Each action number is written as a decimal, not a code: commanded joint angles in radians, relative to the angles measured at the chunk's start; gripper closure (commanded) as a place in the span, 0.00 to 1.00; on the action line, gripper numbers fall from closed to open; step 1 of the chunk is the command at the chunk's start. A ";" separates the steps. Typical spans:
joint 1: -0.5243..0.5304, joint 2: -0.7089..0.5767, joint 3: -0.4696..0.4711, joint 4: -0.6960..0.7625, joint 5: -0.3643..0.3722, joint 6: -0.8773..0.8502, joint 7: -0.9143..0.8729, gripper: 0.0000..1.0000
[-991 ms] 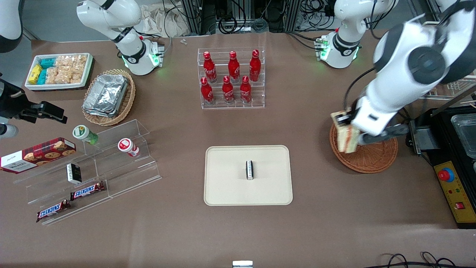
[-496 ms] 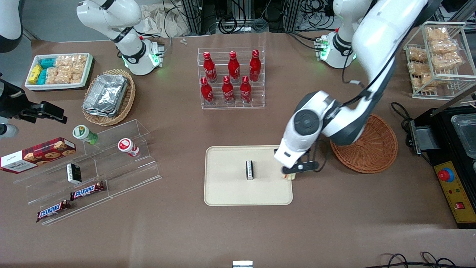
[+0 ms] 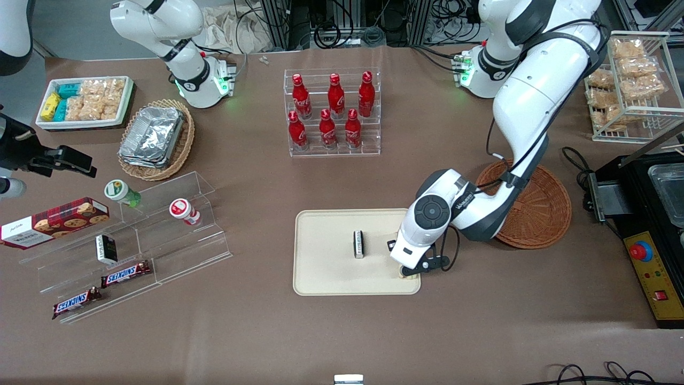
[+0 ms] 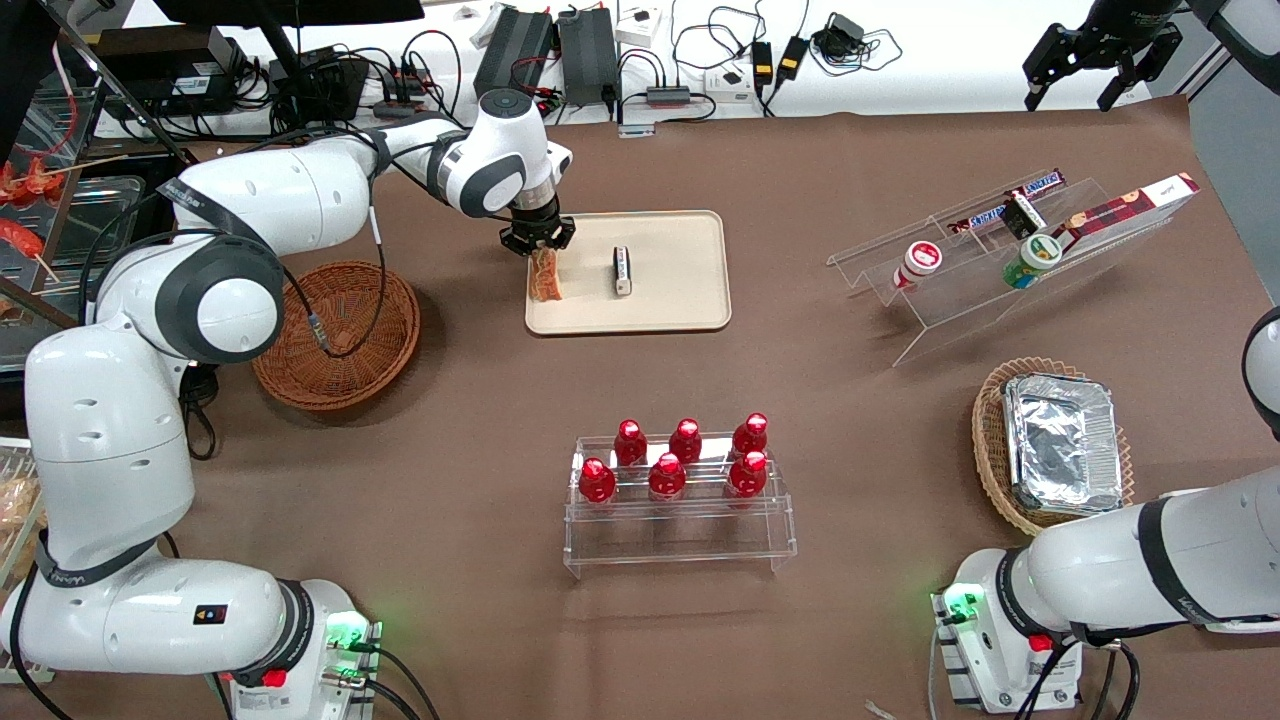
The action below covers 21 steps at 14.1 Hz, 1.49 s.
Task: Place sandwich from basket to tray
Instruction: 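Carry the sandwich to the cream tray and release it beside the black item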
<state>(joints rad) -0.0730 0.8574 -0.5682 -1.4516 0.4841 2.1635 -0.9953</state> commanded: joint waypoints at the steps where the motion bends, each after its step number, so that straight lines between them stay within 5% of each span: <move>1: -0.008 0.011 -0.002 0.025 0.021 0.001 -0.005 0.68; 2: -0.008 0.014 -0.002 0.025 0.021 0.002 -0.009 0.09; 3: -0.008 0.014 -0.004 0.025 0.018 0.002 -0.009 0.01; 10: -0.004 -0.014 -0.004 0.025 0.008 -0.019 -0.022 0.01; 14: 0.002 -0.212 -0.018 0.011 0.001 -0.271 0.032 0.01; 15: 0.004 -0.272 -0.022 0.007 -0.019 -0.340 0.093 0.01; 18: 0.151 -0.456 -0.025 -0.065 -0.227 -0.435 0.227 0.02; 21: 0.203 -0.673 -0.019 -0.260 -0.259 -0.404 0.320 0.05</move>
<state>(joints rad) 0.0934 0.3446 -0.5905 -1.5219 0.2621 1.7138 -0.7256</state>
